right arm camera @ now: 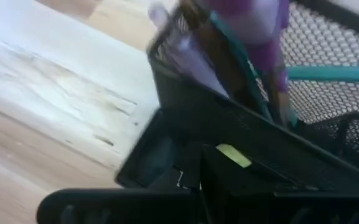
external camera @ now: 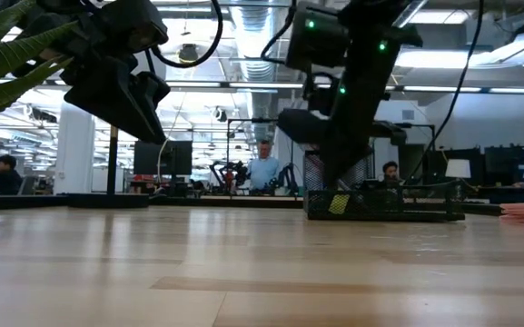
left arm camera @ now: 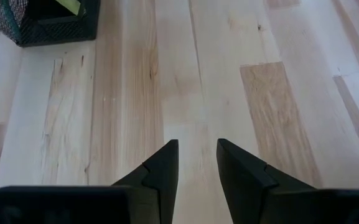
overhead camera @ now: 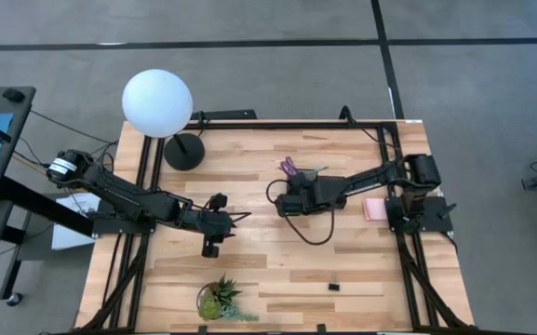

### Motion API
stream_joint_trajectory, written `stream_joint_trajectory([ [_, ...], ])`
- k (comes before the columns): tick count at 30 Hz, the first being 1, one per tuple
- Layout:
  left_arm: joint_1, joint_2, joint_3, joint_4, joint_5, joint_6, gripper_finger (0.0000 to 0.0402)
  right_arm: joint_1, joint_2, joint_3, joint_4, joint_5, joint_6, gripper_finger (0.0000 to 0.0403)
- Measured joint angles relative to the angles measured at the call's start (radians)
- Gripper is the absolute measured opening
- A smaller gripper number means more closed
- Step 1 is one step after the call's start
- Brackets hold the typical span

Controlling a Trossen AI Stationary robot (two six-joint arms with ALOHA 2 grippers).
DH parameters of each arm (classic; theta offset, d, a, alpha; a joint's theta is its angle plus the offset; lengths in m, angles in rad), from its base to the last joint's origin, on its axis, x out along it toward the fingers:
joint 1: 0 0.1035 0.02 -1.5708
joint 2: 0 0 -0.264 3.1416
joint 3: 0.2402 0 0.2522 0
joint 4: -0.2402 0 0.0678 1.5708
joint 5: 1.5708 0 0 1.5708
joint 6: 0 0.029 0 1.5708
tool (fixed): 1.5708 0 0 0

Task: Pick and place office supplies into organizer
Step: Put the top black binder clip into the black desk organizer

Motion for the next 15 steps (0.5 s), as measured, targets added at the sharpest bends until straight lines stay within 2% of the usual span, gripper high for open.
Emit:
stream_joint_trajectory([
  [7, 0.000, 0.000, 0.000, -0.012, -0.002, 0.000, 0.0105, -0.003, 0.012, -0.005, 0.027, 0.029, 0.002, 0.0000],
  [15, 0.000, 0.000, 0.000, -0.013, -0.001, -0.002, 0.0105, -0.002, 0.108, -0.001, -0.013, 0.009, 0.022, 0.0000],
])
